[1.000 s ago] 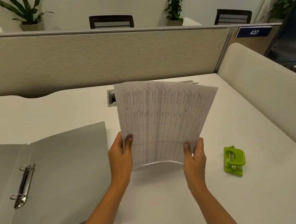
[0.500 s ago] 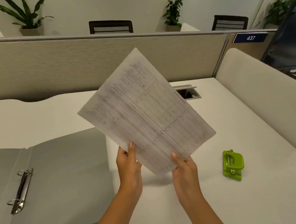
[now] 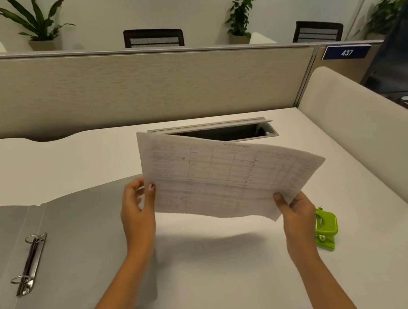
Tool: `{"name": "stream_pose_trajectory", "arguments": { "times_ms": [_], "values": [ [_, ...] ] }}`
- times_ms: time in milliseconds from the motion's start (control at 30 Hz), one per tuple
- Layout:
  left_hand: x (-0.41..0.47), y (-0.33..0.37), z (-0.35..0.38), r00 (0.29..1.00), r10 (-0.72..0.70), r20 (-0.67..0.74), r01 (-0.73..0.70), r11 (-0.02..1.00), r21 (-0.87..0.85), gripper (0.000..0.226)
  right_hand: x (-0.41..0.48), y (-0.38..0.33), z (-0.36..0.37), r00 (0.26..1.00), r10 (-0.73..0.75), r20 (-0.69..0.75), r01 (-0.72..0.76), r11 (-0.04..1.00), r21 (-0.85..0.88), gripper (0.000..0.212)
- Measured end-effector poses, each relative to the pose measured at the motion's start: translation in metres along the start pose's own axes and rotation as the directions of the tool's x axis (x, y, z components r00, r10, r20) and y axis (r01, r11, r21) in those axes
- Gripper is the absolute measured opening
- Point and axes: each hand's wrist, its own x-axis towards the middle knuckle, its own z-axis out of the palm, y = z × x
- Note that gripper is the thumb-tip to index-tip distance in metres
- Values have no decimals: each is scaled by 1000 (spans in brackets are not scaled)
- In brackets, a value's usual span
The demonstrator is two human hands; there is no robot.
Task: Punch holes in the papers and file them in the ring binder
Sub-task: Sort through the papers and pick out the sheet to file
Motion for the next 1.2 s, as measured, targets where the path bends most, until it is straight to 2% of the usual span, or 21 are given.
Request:
{"name": "stream_pose_trajectory", "arguments": {
  "times_ms": [133, 333, 633, 767, 967, 1067, 1200],
  "values": [
    [-9, -4, 10, 996, 22, 83, -23, 1000, 14, 16, 7, 9, -4, 999, -53, 10, 54, 993, -105, 18],
    [-21, -32, 17, 996, -50, 79, 43, 996, 78, 11, 4, 44, -14, 998, 39, 55, -27, 981, -191, 26],
    [-21, -33, 20, 999, -4, 48, -2, 992, 127, 10, 1, 47, -14, 997, 72, 14, -69, 987, -143, 27],
    [-25, -40, 17, 997, -42, 68, 32, 990, 137, 12, -4, 52, -16, 993, 113, 35, -106, 981, -163, 31],
    [-26, -39, 16, 998, -22, 67, 13, 992, 124, 13, -11, 51, -19, 996, 83, 20, -79, 988, -131, 30],
    [-30, -44, 16, 991, -76, 110, 63, 991, 118, 19, -16, 57, -18, 992, 124, 18, -120, 982, -146, 33],
    [-31, -43, 17, 994, -76, 81, 64, 989, 136, 19, -14, 57, -20, 991, 130, 33, -123, 980, -157, 34]
  ]
}}
